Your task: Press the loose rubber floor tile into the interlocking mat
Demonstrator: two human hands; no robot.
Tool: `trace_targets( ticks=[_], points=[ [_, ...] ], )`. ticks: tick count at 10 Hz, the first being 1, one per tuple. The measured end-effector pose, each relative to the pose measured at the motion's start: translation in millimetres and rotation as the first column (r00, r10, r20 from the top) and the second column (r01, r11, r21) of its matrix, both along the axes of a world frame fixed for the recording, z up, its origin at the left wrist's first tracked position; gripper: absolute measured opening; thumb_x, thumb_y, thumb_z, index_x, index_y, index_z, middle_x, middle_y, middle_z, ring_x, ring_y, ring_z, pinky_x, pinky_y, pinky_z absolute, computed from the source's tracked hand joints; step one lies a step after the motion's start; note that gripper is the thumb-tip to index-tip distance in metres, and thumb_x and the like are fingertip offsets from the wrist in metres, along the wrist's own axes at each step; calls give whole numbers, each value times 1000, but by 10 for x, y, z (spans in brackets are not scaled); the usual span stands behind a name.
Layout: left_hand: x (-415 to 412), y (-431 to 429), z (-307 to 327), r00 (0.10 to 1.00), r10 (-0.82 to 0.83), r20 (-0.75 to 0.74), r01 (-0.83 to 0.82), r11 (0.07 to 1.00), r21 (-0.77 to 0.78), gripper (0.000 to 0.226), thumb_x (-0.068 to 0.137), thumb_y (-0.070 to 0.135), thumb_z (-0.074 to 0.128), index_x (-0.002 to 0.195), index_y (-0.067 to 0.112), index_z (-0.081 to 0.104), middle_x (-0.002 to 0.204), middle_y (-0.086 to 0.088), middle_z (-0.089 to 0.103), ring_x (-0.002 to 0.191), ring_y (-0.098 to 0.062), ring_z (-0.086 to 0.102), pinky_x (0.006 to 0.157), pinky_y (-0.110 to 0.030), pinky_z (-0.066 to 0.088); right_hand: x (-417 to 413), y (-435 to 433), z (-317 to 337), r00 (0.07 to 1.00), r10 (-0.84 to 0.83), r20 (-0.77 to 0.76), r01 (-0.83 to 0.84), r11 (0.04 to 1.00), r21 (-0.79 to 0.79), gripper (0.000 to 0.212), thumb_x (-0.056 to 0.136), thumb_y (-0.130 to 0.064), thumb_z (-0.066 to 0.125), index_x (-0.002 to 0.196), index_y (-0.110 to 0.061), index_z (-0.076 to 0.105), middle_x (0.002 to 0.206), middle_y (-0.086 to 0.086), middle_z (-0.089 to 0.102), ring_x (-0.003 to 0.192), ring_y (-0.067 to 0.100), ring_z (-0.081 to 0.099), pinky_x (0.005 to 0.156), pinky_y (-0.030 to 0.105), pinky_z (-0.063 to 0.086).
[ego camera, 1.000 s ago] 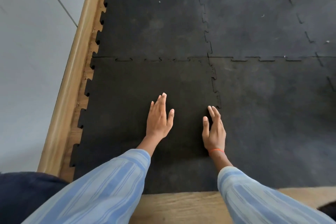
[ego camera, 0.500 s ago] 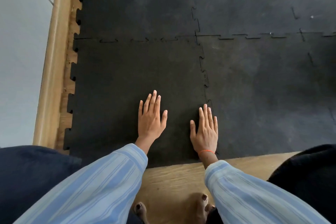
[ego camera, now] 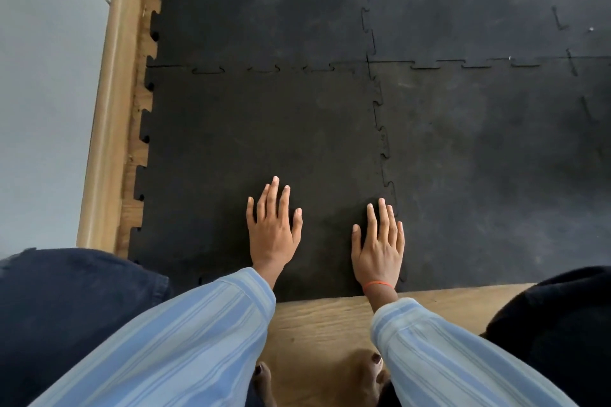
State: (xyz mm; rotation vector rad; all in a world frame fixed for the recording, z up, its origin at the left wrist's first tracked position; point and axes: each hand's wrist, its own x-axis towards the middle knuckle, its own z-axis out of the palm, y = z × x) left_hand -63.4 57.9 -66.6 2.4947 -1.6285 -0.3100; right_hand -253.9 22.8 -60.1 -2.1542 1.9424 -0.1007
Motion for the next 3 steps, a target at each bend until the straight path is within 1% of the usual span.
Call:
trace_targets(
  ticks=[1, 2, 3],
  points=[
    [-22, 7, 9, 1000, 8, 4, -8, 999, 33, 51, 97, 45, 31, 140, 19, 39, 154, -7, 33, 139, -26, 35, 112, -50, 24, 57, -9, 52, 1000, -27, 11, 27, 999, 40, 49, 96, -39, 34, 139, -17, 42, 154, 7, 33, 142, 25, 30, 117, 43, 21],
    [-35, -33, 279, 1000, -7, -28, 13, 977, 211, 58, 97, 45, 33, 147, 16, 29, 159, -8, 20, 144, -27, 26, 113, -51, 22, 148, -86, 248, 993, -83, 84, 64, 977, 203, 48, 97, -30, 44, 141, -12, 39, 157, 9, 23, 146, 26, 18, 118, 48, 13],
    [-5, -161, 621, 992, -23, -127, 71, 917, 393, 64, 97, 44, 36, 150, 13, 17, 161, -7, 11, 145, -26, 18, 115, -49, 20, 248, -349, 625, 989, -115, 92, 47, 839, 542, 57, 95, -26, 49, 144, -6, 29, 159, 15, 10, 147, 29, 6, 119, 41, 8]
  ],
)
